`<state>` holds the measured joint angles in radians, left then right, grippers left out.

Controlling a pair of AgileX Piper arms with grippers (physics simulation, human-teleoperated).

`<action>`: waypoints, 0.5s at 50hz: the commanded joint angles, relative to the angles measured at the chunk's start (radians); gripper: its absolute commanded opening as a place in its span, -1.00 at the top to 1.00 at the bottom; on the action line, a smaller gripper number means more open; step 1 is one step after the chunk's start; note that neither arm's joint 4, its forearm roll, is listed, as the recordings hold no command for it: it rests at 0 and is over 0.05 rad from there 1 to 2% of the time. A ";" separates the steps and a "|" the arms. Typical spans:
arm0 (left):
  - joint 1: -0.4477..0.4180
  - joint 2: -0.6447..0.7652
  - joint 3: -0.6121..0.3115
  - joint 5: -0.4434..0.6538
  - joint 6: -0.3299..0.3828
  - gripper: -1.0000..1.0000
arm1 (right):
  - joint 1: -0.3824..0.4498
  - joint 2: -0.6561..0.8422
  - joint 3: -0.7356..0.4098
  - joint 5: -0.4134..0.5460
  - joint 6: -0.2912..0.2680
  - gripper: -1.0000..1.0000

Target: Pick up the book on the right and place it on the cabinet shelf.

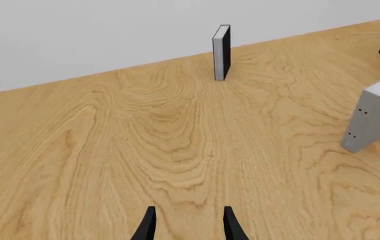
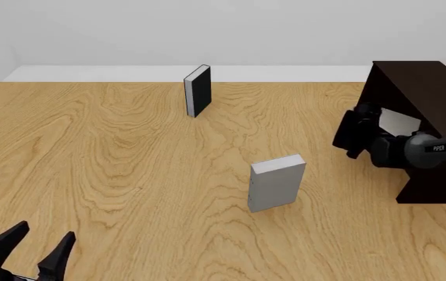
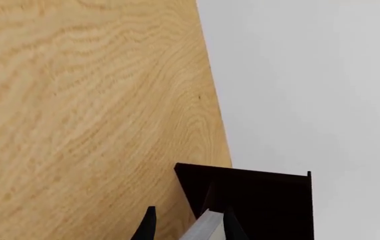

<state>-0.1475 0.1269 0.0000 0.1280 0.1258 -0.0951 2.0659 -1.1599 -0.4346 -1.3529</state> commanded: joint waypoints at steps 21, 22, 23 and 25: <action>-0.012 0.001 0.000 -0.006 0.001 -1.00 | -0.001 -0.076 0.046 0.009 0.004 -1.00; -0.013 0.006 0.000 -0.010 0.000 -1.00 | 0.003 -0.080 0.040 0.014 0.017 -1.00; -0.013 0.007 0.000 -0.012 0.001 -1.00 | 0.002 -0.078 0.041 0.015 0.014 -1.00; -0.013 0.008 0.000 -0.013 0.001 -1.00 | -0.002 -0.083 0.044 0.009 0.013 -1.00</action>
<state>-0.1520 0.1495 0.0000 0.1080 0.1269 -0.0947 1.9985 -1.1232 -0.4327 -1.3432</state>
